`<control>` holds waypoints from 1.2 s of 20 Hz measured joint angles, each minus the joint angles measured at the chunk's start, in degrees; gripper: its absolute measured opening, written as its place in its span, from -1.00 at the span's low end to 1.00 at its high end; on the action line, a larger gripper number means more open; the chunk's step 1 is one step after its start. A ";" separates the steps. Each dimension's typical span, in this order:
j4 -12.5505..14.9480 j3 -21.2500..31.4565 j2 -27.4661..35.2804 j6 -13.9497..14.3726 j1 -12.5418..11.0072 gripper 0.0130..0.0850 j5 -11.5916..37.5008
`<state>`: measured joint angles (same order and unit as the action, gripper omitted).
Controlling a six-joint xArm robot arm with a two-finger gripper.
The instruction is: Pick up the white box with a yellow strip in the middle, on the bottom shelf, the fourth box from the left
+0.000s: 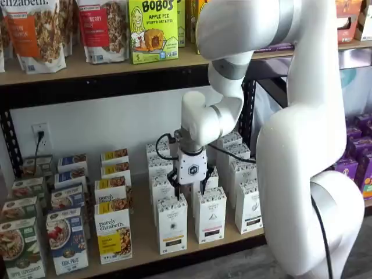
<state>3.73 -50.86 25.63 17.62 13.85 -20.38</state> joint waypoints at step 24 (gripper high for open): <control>-6.91 -16.57 15.03 -6.26 0.06 1.00 -3.89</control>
<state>-3.18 -67.43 40.66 11.36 13.91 -24.26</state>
